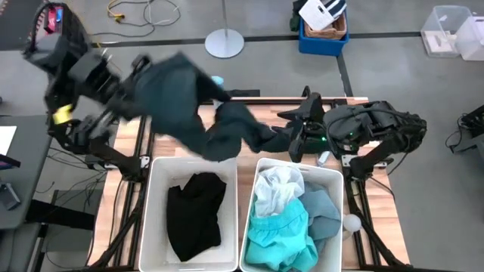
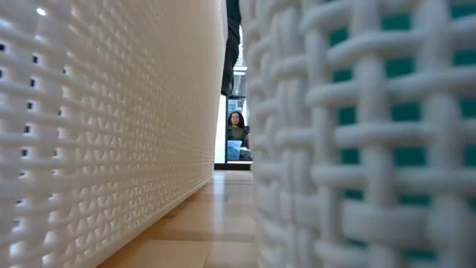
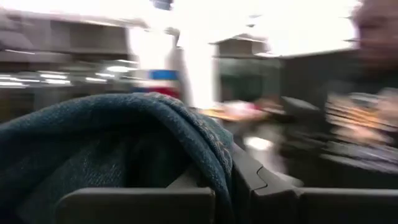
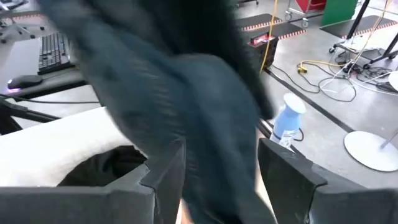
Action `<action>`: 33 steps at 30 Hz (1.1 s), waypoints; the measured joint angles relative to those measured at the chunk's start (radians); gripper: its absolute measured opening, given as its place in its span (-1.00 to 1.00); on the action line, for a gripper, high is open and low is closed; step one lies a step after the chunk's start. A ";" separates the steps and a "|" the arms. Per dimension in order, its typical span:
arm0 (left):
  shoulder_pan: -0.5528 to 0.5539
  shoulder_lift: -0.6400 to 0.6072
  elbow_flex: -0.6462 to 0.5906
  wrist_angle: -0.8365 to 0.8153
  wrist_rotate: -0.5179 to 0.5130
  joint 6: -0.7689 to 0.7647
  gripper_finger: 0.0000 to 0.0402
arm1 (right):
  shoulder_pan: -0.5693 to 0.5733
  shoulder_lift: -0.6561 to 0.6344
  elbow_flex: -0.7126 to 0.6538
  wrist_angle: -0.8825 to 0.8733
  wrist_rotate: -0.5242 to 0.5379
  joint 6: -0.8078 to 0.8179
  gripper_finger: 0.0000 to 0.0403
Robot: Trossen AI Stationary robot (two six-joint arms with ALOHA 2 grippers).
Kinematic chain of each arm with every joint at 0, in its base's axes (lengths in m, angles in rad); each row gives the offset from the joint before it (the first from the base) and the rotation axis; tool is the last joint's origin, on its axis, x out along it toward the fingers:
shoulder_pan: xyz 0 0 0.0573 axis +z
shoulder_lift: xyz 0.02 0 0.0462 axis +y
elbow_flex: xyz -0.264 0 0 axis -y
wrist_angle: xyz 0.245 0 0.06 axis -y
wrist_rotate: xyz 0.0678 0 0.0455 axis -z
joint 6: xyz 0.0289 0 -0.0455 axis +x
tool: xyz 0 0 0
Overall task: Sort clothes
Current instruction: Put the dark blue pants into the left white bin
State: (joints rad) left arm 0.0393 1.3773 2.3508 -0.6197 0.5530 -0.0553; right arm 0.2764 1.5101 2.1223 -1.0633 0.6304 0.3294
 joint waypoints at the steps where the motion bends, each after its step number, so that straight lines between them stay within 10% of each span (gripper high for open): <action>1: -0.030 -0.008 0.000 -0.028 0.045 0.007 -1.00 | -0.001 0.000 0.000 -0.003 0.000 -0.001 0.08; 22: -0.490 0.311 -0.002 -0.536 0.197 -0.425 -0.98 | -0.140 0.000 0.000 -0.036 -0.084 -0.022 0.08; 33: -0.639 0.324 -0.011 -0.955 -0.292 -0.931 -0.61 | -0.201 0.001 0.000 -0.032 -0.168 -0.097 0.08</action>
State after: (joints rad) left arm -0.5996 1.7017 2.3398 -1.5750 0.2608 -0.9859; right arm 0.0752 1.5108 2.1220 -1.0954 0.4619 0.2322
